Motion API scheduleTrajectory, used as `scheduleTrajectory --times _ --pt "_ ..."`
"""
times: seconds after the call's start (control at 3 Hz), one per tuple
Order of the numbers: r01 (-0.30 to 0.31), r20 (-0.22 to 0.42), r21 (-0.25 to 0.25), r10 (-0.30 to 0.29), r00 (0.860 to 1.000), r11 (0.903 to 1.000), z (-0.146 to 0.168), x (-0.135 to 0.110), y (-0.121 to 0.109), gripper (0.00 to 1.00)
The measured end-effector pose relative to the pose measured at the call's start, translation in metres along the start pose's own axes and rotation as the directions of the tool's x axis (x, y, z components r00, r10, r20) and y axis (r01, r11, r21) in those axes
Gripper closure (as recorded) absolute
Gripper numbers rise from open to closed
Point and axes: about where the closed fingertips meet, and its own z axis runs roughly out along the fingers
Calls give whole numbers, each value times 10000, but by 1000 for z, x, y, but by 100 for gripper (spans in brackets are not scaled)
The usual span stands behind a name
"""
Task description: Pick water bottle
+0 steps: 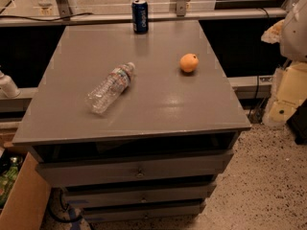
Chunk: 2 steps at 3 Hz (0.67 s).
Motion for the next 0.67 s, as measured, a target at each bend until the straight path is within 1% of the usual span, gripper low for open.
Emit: scheduleTrajectory --times 0.33,0.67 --pt "0 1 2 0 10000 10000 0 0 0 0" --pt "767 274 -199 -761 9967 9969 5 -18 -8 0"
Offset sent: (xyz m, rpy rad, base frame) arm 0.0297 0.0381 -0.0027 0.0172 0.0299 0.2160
